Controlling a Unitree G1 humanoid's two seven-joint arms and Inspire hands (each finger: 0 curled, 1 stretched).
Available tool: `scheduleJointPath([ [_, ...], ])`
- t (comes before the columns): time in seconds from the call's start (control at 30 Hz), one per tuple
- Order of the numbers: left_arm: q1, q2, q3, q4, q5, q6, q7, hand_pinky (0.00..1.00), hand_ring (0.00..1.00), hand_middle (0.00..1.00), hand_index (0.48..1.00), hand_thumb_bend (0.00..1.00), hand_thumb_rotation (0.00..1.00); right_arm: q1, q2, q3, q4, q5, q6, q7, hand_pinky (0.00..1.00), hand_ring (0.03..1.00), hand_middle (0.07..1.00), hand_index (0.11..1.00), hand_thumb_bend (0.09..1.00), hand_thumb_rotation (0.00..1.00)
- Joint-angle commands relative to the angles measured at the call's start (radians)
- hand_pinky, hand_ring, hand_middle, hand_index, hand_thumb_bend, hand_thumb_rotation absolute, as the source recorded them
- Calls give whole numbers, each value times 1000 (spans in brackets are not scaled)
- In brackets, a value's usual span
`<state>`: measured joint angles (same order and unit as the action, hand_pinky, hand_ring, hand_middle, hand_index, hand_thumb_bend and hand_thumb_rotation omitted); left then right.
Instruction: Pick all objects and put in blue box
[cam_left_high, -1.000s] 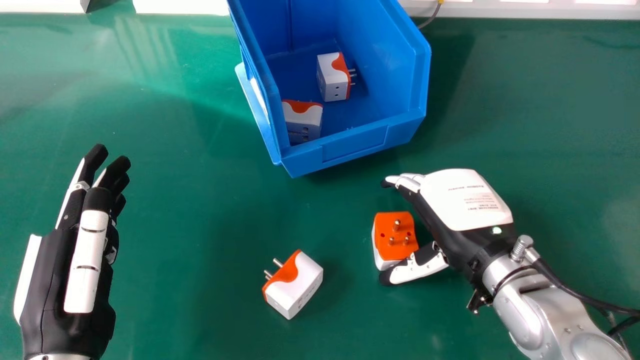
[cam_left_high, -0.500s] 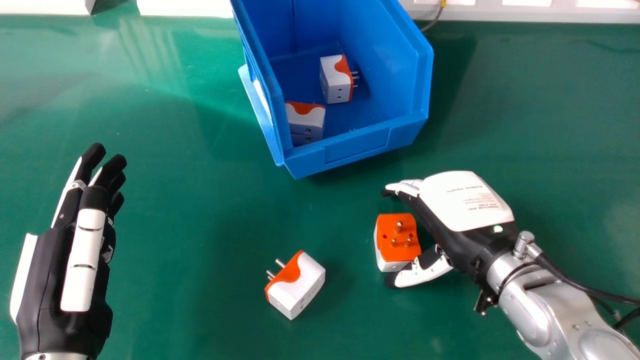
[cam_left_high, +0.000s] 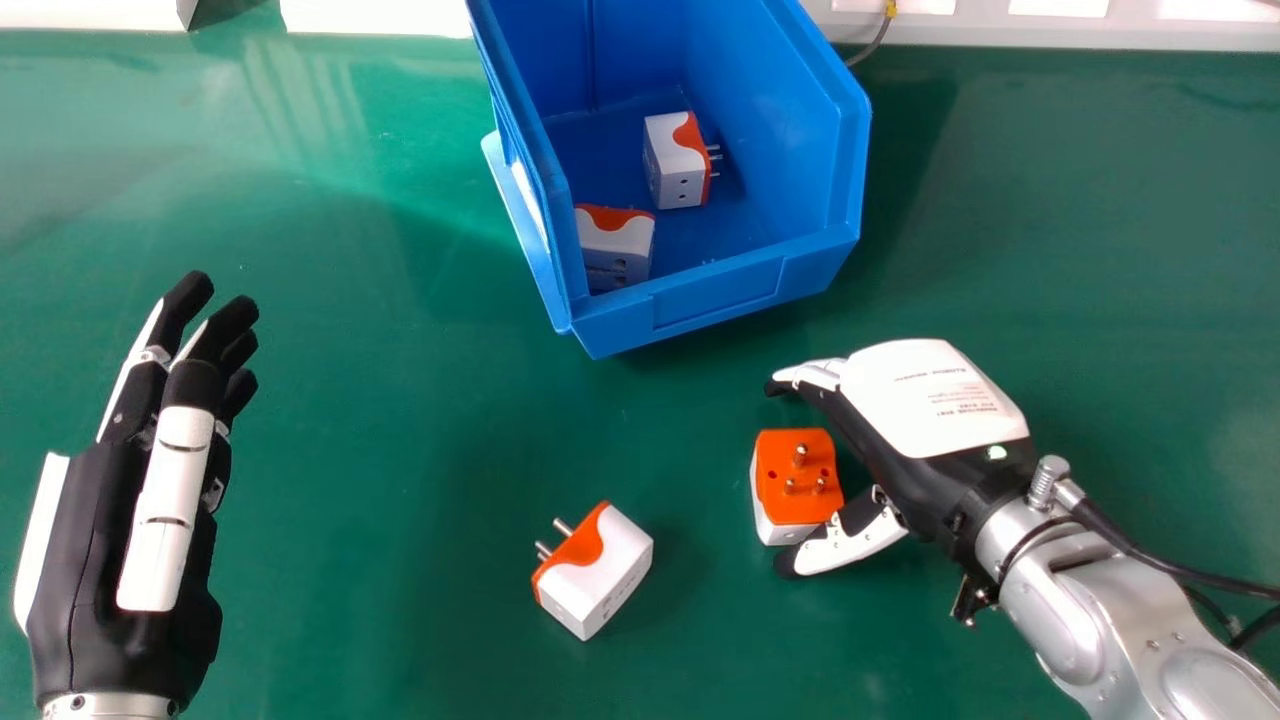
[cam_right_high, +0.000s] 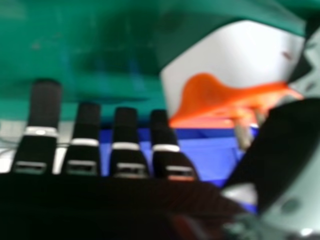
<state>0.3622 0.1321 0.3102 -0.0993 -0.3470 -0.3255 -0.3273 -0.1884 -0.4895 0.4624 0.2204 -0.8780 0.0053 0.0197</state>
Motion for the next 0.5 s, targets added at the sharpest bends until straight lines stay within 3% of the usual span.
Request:
scheduleJointPath([
  [0.0,-7,14,11,-5,-7,-14,-10,964,949,912,936,647,761,45,-20,26,81,-32,45,44,732,814,833,804,825,272],
  [0.47,-11,18,14,0,-16,-13,-17,955,952,916,948,622,790,10,-30,50,106,-30,41,43,705,779,790,763,821,183],
])
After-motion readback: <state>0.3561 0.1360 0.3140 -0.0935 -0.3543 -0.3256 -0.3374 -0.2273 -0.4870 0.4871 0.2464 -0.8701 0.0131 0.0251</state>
